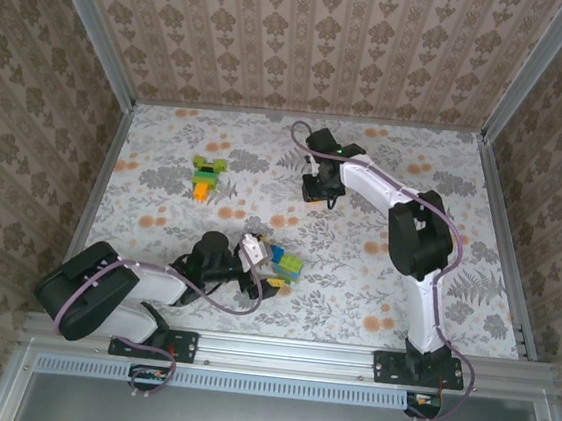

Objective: Assemble a carrot with lego

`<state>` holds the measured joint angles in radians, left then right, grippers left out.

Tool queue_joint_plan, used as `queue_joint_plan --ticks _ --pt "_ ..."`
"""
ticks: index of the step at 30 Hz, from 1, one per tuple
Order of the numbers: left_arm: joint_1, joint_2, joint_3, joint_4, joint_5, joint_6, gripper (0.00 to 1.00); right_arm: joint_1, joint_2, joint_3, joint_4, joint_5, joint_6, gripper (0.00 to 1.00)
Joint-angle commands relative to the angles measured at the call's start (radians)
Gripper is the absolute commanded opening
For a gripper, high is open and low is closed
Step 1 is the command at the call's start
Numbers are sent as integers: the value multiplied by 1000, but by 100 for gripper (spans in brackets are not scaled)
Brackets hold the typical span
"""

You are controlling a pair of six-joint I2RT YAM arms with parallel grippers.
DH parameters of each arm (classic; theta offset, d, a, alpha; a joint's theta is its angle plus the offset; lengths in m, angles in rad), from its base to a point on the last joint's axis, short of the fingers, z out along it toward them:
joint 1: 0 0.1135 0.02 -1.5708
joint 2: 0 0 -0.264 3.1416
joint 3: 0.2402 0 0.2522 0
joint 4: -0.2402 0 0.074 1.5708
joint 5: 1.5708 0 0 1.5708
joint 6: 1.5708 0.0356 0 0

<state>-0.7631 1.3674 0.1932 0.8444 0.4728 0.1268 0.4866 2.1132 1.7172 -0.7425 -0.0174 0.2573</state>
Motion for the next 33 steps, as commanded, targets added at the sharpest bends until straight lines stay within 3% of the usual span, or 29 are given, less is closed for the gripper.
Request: queue_joint_plan --ticks 1,9,21,25,33 --pt "7 9 42 2 76 43 100 -2 -121 -101 30 29 43 31" --pt "5 5 97 -41 131 101 100 -2 -306 -293 33 57 50 31" --pt "-8 -9 124 -78 199 122 99 -5 -392 -410 27 65 38 31" --pt "-20 -10 124 -90 202 125 93 -5 -401 -431 28 63 41 31" --pt "-27 -19 126 -108 218 129 65 -5 -421 -462 25 66 48 31"
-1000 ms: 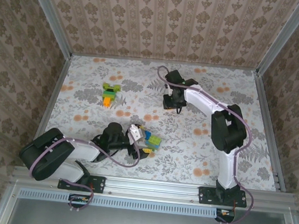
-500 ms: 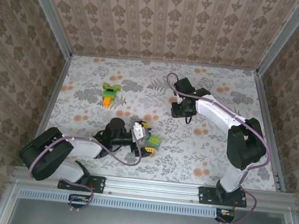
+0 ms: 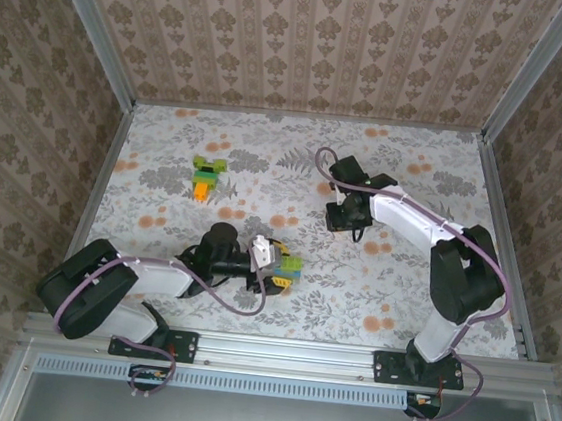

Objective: Assemble a carrot with lego

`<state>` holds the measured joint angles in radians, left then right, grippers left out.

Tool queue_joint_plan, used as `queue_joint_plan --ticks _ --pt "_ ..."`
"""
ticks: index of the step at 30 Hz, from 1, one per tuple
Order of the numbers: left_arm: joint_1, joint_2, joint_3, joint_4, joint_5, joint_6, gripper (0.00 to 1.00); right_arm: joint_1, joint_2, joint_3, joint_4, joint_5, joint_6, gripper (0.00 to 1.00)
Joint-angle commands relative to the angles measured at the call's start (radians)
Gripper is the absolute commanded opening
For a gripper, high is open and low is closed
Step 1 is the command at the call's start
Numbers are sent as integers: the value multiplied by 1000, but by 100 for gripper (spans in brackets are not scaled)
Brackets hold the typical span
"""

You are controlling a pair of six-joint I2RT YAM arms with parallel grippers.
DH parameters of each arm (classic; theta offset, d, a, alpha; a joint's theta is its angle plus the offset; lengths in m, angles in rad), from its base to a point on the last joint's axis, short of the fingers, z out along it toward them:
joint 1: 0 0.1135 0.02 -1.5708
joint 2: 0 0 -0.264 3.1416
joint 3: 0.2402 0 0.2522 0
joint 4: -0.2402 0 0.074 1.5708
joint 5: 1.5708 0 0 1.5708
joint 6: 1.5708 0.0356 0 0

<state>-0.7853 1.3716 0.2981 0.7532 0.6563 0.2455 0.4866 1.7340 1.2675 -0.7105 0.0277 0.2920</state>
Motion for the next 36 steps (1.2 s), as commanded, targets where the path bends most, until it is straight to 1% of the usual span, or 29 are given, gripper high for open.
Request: queue_joint_plan --ticks 1,6,9,12,15,17,20,23,27,32,36 --pt "-5 -26 20 -18 35 10 63 -5 -45 -14 -7 21 13 31" --pt "-8 -40 15 -23 29 9 58 -3 -56 -13 -15 15 16 31" --pt "-9 -42 15 -29 21 13 57 11 -73 -19 -28 -6 24 30" --pt "-10 -41 16 -29 7 18 67 29 -106 -42 -63 -40 29 30" --pt "-11 -22 23 -26 2 25 69 52 -167 -79 -84 -86 54 30" --pt "-11 -4 34 -24 5 29 69 73 -205 -91 -111 -92 69 30" --pt "-11 17 46 -23 13 40 65 104 -258 -98 -153 -75 86 30" --pt "-9 24 55 -26 27 50 56 119 -289 -108 -172 -69 99 30" --pt "-3 22 56 -28 41 54 49 131 -303 -115 -188 -67 105 30" --pt "-3 39 61 -25 52 57 43 151 -315 -105 -201 -69 122 30" --pt "-2 56 61 -20 56 59 41 175 -318 -87 -214 -77 136 30"
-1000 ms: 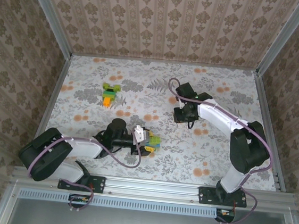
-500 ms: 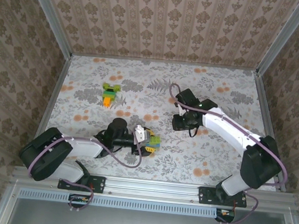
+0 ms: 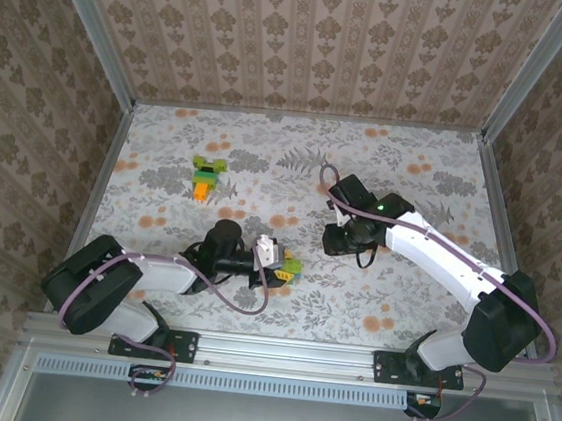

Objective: Assemble a carrot with lego

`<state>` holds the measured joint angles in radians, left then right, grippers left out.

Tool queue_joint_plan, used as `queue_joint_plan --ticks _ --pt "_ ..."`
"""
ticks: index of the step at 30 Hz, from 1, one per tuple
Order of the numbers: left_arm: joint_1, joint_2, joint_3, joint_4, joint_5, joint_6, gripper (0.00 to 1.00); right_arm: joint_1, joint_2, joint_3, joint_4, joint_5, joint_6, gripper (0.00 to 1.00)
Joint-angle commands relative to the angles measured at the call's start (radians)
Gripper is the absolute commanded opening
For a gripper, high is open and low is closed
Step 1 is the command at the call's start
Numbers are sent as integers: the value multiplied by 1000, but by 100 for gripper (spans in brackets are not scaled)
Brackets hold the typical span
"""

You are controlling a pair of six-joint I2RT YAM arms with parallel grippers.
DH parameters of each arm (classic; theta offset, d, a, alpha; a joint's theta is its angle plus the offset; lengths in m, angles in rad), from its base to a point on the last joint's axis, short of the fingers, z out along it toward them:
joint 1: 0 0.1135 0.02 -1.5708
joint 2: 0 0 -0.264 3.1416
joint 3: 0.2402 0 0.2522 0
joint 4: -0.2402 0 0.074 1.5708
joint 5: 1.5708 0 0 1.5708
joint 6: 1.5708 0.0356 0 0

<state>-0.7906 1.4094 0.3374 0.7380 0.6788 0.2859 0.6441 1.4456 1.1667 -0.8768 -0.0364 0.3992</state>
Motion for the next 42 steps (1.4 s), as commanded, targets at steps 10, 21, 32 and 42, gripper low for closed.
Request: queue_joint_plan --ticks 10,21,32,42 --pt "16 29 20 0 45 26 33 65 -14 53 -73 -10 55 30" --pt "19 48 11 5 26 36 28 139 32 89 -56 -12 173 27" --pt "21 75 15 14 31 39 27 201 41 17 89 -7 278 26" --pt "21 77 23 5 27 35 27 237 31 -32 117 20 324 26"
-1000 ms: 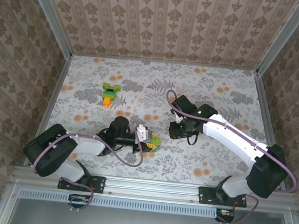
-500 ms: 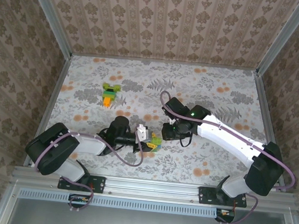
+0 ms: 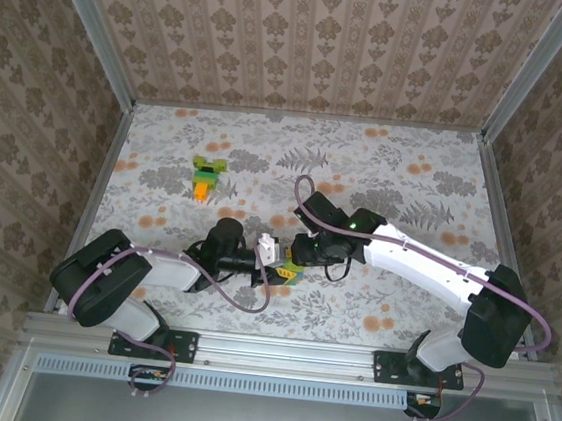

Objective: Assemble a carrot with lego

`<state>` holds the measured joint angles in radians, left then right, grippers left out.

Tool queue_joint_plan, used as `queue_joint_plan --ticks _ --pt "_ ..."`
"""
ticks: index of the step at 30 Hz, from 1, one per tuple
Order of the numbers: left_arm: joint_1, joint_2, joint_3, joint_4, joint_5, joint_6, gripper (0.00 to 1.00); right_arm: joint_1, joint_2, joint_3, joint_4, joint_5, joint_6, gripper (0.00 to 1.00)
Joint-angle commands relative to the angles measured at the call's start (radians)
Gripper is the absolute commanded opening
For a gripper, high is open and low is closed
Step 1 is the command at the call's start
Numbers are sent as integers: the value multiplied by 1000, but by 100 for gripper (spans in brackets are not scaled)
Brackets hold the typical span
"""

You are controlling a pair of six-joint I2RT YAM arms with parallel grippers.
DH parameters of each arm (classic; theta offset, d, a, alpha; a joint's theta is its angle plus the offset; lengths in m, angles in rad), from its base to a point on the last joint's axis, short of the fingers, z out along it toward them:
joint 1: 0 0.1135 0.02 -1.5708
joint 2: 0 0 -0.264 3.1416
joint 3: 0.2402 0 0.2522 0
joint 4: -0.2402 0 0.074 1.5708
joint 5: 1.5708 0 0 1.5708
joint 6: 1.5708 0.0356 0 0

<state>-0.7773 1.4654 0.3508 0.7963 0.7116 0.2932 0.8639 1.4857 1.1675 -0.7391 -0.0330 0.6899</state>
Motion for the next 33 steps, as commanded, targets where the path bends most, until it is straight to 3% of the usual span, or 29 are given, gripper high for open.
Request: queue_joint_plan --ticks 1,8,33 --pt "8 20 9 -54 -8 27 27 20 -9 -35 -32 29 37 26" --pt "8 21 17 -66 -15 29 27 32 -37 -54 -72 83 61 26" --pt "9 22 17 -65 -27 29 27 92 -44 -117 -57 98 137 26"
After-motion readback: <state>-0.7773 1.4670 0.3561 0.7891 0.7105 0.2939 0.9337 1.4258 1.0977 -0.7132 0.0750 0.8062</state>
